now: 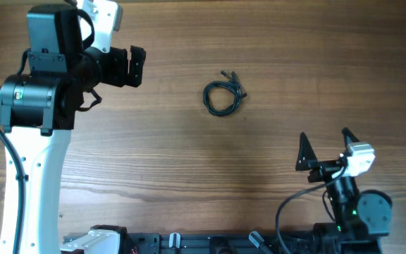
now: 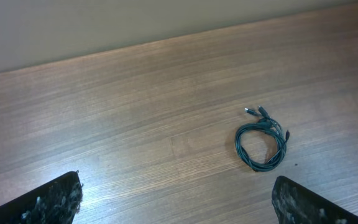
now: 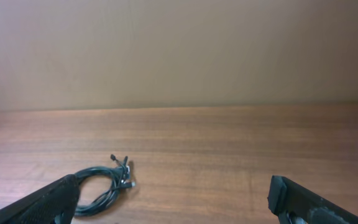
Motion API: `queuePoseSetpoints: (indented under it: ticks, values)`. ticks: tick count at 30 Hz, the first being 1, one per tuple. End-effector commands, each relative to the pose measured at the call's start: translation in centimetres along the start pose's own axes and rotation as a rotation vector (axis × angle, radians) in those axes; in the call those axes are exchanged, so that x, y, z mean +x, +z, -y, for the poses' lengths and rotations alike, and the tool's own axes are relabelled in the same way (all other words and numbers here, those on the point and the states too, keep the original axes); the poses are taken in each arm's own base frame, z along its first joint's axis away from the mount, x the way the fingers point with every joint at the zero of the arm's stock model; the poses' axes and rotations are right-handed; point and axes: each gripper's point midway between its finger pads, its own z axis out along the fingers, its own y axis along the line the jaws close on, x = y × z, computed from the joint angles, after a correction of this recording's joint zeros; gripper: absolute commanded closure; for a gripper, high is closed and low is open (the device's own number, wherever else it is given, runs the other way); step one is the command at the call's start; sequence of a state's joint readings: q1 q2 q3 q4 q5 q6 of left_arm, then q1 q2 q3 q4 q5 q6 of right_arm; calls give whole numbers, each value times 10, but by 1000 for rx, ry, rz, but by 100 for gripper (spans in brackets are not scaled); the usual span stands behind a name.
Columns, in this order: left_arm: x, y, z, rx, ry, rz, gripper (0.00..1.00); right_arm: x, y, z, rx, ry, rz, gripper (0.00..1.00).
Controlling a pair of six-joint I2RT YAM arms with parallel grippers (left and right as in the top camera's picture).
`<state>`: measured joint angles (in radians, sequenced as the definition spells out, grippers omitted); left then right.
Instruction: Untangle cables
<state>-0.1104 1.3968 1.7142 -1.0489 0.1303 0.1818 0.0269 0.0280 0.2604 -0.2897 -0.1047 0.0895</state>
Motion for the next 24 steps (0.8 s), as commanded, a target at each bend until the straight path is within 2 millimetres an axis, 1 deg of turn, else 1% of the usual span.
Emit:
queuePoseSetpoints:
  ticks: [1,2,3,7,10,12,13,15,17,19,21,23,24]
  values:
    - [-5,-4,5,21,0,16,0,-47,-20,-8,-16,-21,78,0]
    - [-5,-4,5,22,0,15,0,-63,-28,-10,-19,-37,106,0]
    - [-5,-4,5,22,0,16,0,-74,-33,-12,-19,-52,129,0]
    - [-5,-4,5,21,0,16,0,-110,-55,-16,-16,-59,195,0]
    - [-6,-4,5,21,1,20,0,-138,-66,-20,-11,-132,228,0]
    - [-7,-4,5,20,1,24,0,-158,-69,-22,-7,-168,239,0]
    - [-8,-4,5,21,-3,28,0,-174,-67,-23,-6,-174,233,0]
    - [-9,-4,5,20,-2,30,0,-189,-59,-24,-7,-170,202,1]
    - [-11,-4,5,19,-3,40,0,-204,-45,-24,-6,-164,147,0]
    - [-16,-4,3,14,-44,57,0,-219,-24,-24,-15,-158,65,0]
    - [-20,-5,1,4,-66,75,0,-230,-4,-29,-49,-179,-9,0]
    - [-25,-4,-6,-37,-77,94,0,-240,18,-27,-49,-185,-79,0]
    - [-28,-4,-13,-76,-106,107,0,-245,30,-26,-49,-195,-112,0]
